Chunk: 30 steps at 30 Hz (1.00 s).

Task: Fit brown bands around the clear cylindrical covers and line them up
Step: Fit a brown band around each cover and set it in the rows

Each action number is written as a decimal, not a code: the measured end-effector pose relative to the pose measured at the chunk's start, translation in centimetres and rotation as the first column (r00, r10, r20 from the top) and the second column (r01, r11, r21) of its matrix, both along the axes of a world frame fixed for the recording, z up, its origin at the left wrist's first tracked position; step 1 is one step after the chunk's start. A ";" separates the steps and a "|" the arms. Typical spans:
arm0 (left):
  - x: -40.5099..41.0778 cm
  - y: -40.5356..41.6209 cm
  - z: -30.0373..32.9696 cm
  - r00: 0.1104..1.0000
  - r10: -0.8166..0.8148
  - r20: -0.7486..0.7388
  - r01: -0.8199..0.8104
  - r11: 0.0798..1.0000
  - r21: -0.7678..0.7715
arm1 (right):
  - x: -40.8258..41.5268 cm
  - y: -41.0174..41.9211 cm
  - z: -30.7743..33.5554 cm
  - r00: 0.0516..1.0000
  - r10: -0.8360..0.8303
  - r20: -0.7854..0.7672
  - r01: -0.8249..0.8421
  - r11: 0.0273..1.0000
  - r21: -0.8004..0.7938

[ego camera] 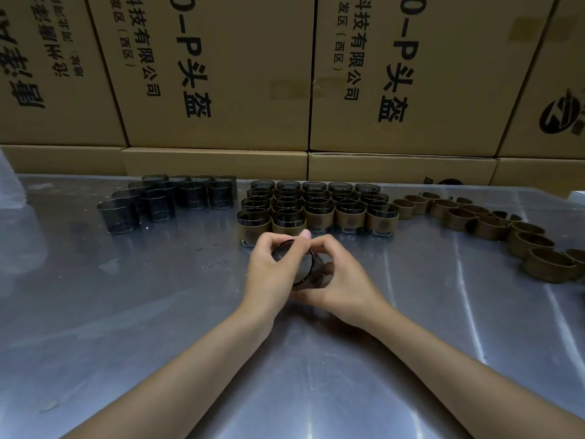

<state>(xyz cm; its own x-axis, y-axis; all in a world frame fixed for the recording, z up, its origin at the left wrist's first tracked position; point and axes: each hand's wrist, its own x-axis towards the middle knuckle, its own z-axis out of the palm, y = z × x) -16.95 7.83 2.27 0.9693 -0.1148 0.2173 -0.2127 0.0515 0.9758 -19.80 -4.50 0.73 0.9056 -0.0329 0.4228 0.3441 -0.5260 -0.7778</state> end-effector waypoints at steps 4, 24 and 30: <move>-0.4 -0.1 -0.1 0.984 -0.138 0.111 0.139 0.990 0.004 | 0.2 -0.3 0.1 0.998 -0.046 0.052 0.044 0.998 0.052; 1.1 -0.5 -0.2 0.923 -0.300 -0.242 0.251 0.944 -0.213 | -1.4 0.9 1.1 0.953 -0.158 0.260 0.144 0.987 0.072; 1.5 0.2 -0.1 0.919 -0.328 -0.221 0.263 0.924 -0.278 | -0.6 0.4 0.7 0.945 -0.162 0.284 0.148 0.986 0.070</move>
